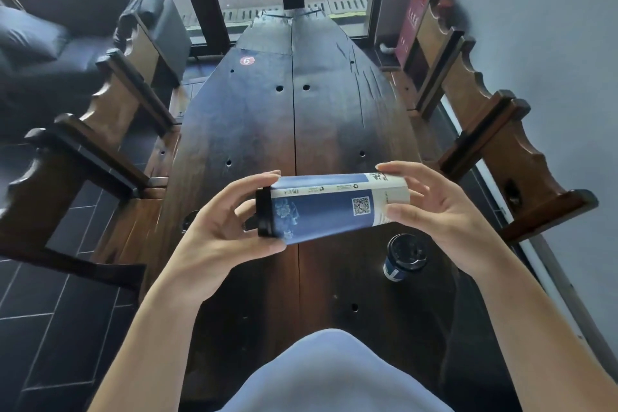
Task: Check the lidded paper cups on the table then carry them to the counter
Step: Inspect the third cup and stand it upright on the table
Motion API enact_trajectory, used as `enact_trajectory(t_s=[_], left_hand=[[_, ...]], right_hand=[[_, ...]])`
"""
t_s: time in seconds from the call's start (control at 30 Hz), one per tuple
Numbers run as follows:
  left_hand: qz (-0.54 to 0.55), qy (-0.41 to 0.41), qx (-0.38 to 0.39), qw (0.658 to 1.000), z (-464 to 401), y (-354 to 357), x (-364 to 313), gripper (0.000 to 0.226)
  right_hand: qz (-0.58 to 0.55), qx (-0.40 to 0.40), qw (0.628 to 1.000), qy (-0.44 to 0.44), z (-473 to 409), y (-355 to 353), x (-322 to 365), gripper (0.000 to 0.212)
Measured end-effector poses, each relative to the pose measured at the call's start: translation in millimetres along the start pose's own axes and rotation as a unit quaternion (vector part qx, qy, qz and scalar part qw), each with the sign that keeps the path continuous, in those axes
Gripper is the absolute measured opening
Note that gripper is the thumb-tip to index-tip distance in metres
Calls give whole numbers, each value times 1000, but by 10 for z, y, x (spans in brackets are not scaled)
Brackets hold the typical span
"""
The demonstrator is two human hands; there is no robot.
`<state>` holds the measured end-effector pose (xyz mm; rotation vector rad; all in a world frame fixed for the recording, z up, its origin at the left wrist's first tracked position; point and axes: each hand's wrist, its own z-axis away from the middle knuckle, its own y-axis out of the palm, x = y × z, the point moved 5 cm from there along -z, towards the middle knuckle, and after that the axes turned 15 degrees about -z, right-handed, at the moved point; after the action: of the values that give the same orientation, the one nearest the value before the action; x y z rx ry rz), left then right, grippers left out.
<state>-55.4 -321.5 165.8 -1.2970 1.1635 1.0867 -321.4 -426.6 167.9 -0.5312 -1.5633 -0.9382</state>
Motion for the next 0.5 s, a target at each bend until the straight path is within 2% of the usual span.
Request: enact_trajectory(t_s=[0.2,0.37,0.5], left_hand=[[41,-41,-32,998,-46,-32,47,68],[43,-48,-28,998,-35,-77,83,72],[15,-18,-16,1000,-11,-94,30,74]], right_hand=[[1,17,1000,-9,-58,43,36,73],[-12,11,999,-29,-91,99,49,57],[-21,9,1000,-20,-97,128,26,60]])
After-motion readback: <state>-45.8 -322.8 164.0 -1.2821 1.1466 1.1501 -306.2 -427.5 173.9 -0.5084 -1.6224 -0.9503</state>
